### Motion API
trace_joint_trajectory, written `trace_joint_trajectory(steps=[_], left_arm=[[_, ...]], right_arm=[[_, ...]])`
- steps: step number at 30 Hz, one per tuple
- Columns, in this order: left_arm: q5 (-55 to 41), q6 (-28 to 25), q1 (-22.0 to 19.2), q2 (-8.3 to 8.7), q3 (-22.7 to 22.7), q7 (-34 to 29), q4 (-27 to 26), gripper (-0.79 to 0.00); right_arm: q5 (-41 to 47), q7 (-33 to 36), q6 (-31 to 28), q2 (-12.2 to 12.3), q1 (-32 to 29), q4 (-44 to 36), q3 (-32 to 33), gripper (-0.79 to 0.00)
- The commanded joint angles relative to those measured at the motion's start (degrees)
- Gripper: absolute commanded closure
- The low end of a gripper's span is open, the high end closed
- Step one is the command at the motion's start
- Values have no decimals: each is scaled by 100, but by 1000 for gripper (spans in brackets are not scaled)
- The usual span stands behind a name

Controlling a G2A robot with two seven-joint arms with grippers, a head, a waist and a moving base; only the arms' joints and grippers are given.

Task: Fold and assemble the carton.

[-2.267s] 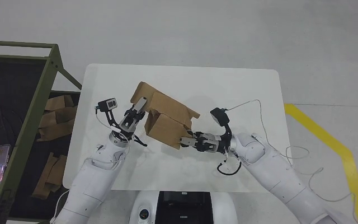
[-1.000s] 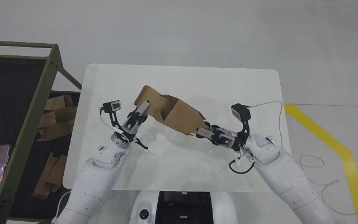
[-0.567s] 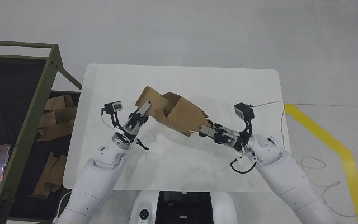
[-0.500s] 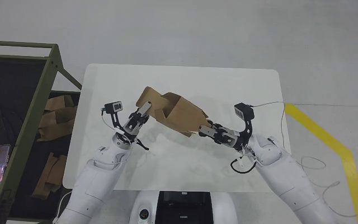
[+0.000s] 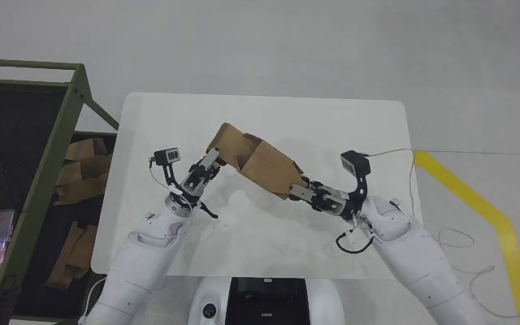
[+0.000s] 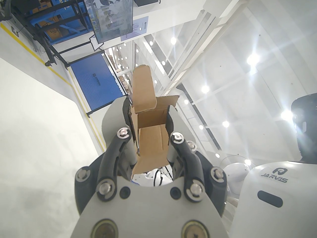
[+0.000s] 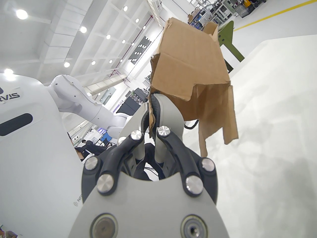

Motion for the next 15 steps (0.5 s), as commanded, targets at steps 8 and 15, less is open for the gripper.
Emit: trace_joint_trajectory(steps=[8,15], left_arm=[[-270,65,-35,4,-121,-55,95,-785],[-867,-37,-40,68,-372,-614,61,-785]], right_arm=[[128,262,0,25,-60,-67,136,0],[340,758,2,108,-87,-108,214,0]])
